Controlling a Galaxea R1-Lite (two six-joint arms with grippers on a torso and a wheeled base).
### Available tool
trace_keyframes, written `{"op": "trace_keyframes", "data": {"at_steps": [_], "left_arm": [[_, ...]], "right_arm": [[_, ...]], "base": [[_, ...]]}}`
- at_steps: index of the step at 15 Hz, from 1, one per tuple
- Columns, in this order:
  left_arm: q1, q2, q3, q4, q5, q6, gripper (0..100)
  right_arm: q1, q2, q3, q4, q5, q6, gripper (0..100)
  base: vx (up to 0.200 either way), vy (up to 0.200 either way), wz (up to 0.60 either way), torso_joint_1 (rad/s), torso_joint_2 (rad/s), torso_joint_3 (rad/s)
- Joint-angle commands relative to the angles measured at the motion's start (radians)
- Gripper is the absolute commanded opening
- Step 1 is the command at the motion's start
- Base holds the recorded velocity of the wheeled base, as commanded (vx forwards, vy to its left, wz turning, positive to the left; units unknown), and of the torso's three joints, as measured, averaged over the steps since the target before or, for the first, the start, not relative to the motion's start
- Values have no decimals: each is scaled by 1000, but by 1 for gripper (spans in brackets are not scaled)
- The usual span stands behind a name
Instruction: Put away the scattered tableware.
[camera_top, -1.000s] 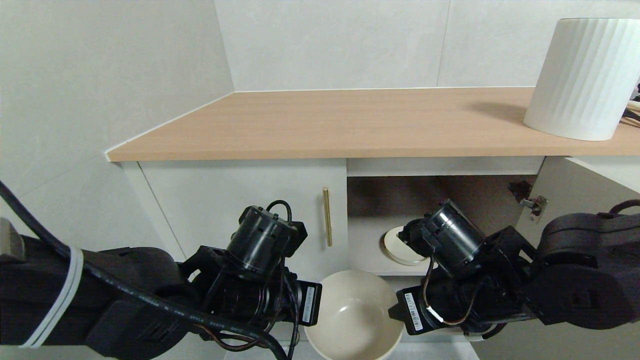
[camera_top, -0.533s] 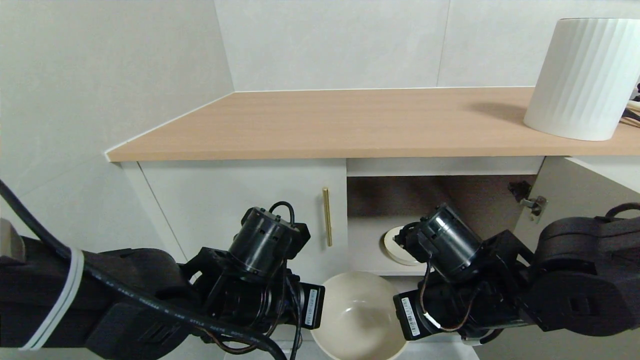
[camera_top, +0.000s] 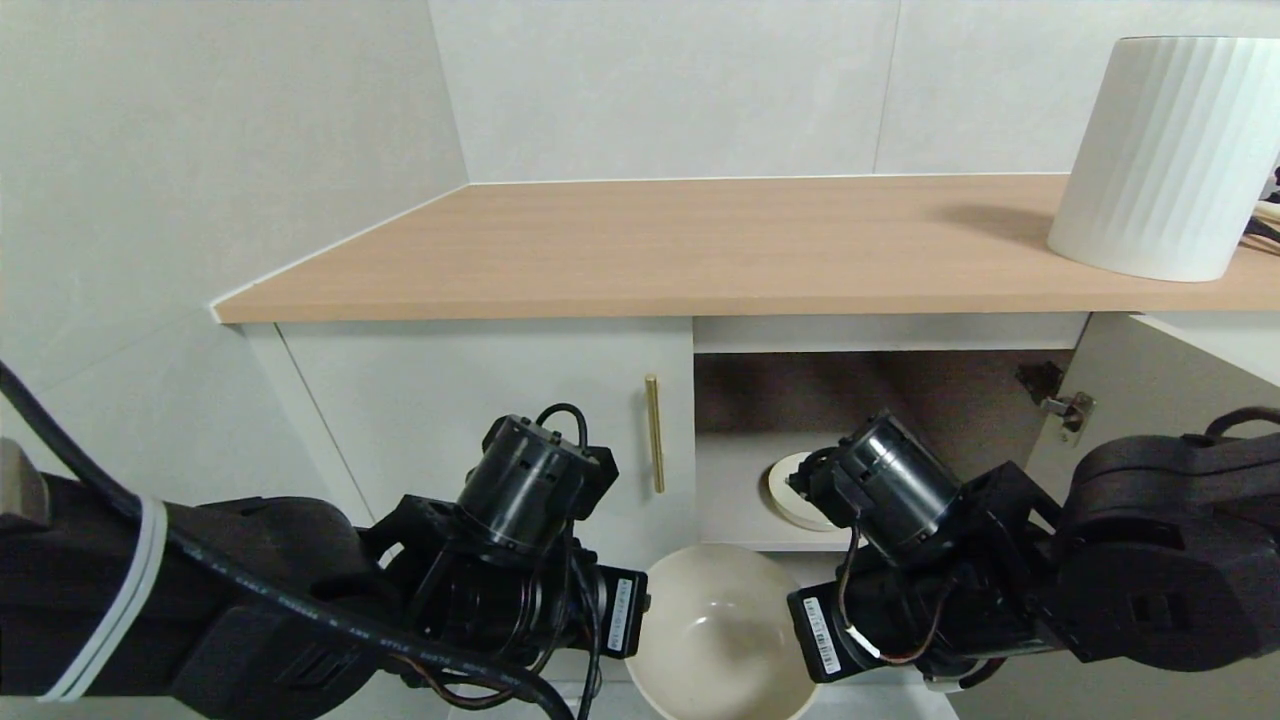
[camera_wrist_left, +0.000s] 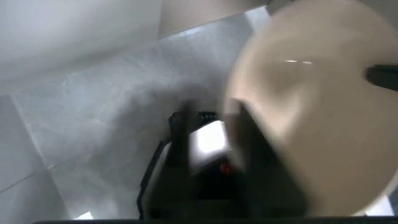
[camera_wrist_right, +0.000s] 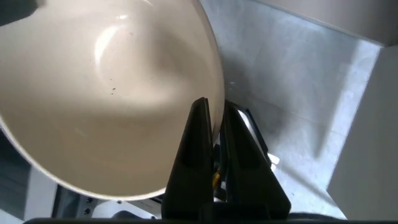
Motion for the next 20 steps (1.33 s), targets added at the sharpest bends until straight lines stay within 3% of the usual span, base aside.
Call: {"op": "trace_keyframes", "data": {"at_steps": [1, 7, 9, 10, 12, 20], "left_arm": [[0, -2, -4, -5, -1, -1, 100], [0, -9, -4, -6, -1, -3, 100], [0, -15, -4, -8, -1, -6, 100], [0, -25, -6, -8, -1, -7, 100], [0, -29, -6, -8, -1, -7, 100], [0, -42, -6, -9, -1, -7, 100]], "right_arm": [[0, 6, -1, -3, 2, 0, 0], [-1, 8, -1, -3, 2, 0, 0], [-16, 31, -3, -6, -28, 2, 0], [-46, 75, -4, -37, -103, 6, 0], [-88, 126, 2, -139, -155, 8, 0], [-317, 288, 57, -652, -169, 23, 0]], "base": [[0, 0, 0, 0, 0, 0], [0, 0, 0, 0, 0, 0], [0, 0, 0, 0, 0, 0], [0, 0, 0, 0, 0, 0], [0, 0, 0, 0, 0, 0], [0, 0, 0, 0, 0, 0]]}}
